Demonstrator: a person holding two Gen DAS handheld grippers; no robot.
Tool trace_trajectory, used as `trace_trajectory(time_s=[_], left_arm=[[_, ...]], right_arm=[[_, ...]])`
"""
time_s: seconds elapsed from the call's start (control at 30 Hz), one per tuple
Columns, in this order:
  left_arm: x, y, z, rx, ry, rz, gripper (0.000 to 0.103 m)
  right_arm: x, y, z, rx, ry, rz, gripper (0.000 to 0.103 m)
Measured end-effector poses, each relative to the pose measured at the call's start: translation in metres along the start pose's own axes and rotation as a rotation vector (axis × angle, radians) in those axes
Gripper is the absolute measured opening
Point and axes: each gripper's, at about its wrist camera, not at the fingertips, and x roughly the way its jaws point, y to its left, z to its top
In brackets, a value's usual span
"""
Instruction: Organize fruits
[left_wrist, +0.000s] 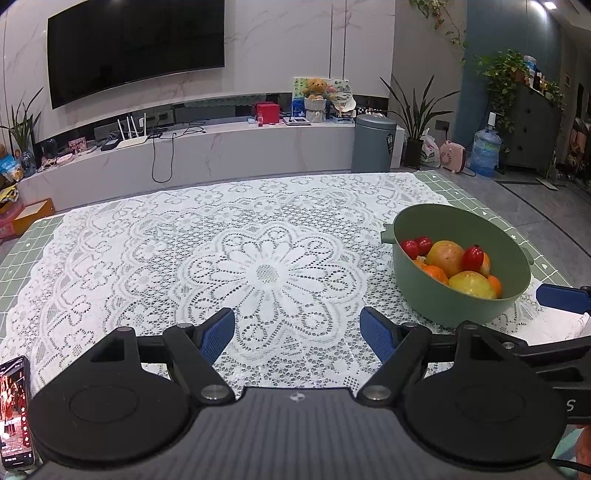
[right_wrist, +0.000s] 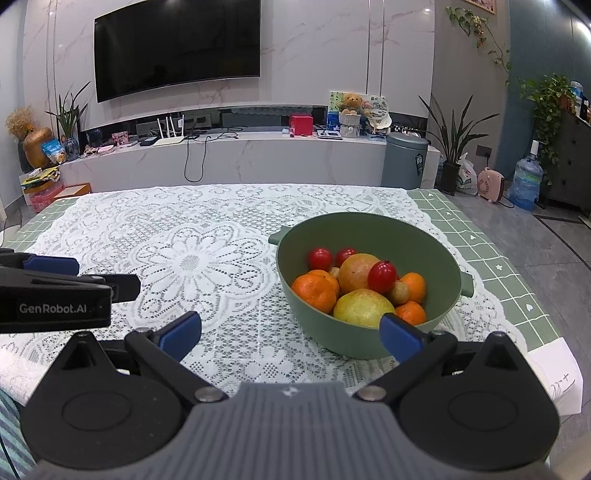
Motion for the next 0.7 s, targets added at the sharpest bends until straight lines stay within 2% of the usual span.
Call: trace_trajectory(time_s=[0.7], left_arm=[[0.002,-0.0011,-0.0016,0.009,0.017,0.001,0.09]], right_arm=[[0.0043,-0.0017,-0.0016,0.01,0.025,-0.001,0.099]])
